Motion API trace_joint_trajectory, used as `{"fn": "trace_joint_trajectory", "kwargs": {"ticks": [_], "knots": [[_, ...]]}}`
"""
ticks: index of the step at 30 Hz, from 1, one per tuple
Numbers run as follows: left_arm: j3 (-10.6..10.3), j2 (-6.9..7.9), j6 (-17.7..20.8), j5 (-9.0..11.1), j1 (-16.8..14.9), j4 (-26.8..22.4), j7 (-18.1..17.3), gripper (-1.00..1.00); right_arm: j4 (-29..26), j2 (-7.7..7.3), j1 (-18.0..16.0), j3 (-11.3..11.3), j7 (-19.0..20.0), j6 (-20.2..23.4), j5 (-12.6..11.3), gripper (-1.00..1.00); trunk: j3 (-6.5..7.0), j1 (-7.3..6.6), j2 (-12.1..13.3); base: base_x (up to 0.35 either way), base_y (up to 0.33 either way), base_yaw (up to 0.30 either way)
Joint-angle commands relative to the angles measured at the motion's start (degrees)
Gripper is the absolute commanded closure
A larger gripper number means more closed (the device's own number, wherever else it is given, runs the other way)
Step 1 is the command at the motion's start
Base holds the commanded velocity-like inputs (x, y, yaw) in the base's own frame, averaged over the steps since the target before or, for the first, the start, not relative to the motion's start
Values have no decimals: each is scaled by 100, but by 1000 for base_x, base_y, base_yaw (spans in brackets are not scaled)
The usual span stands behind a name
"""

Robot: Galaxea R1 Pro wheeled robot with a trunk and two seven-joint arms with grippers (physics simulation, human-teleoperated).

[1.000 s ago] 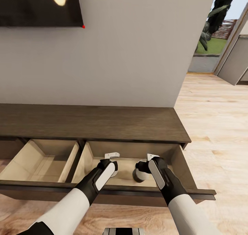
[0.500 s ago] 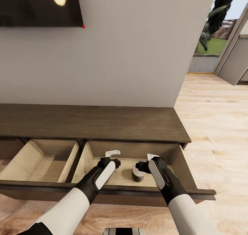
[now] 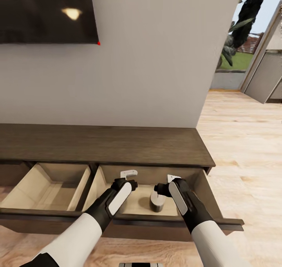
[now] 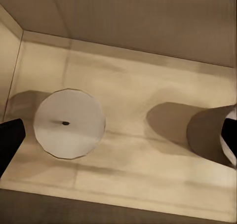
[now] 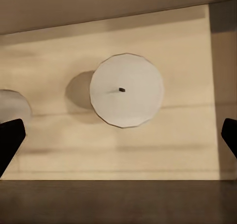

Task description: Place each of the two pumpkins and all three candles from the living room inside a cabinet in the living room (use any cabinet), then make sure every cabinet is closed, and position the cauldron so it is next to a table in the living room.

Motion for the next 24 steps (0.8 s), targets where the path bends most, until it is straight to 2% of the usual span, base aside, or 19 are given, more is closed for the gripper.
{"fn": "trace_joint_trajectory", "kwargs": {"ticks": [1, 20, 24], "knots": [[-8, 0, 14, 44, -4, -16, 43, -100, -5, -2, -3, 11, -57, 11, -60, -100, 18, -3, 0, 0, 0, 0], [-7, 0, 62, 46, -4, -26, 21, -100, -18, -6, -1, -11, -21, -19, -85, -100, 439, -52, 25, -98, 0, 0], [-7, 0, 63, 46, -4, -25, 21, -100, -17, -11, 19, 1, -14, -207, -65, -100, 527, -63, 30, -7, 0, 0]]}}
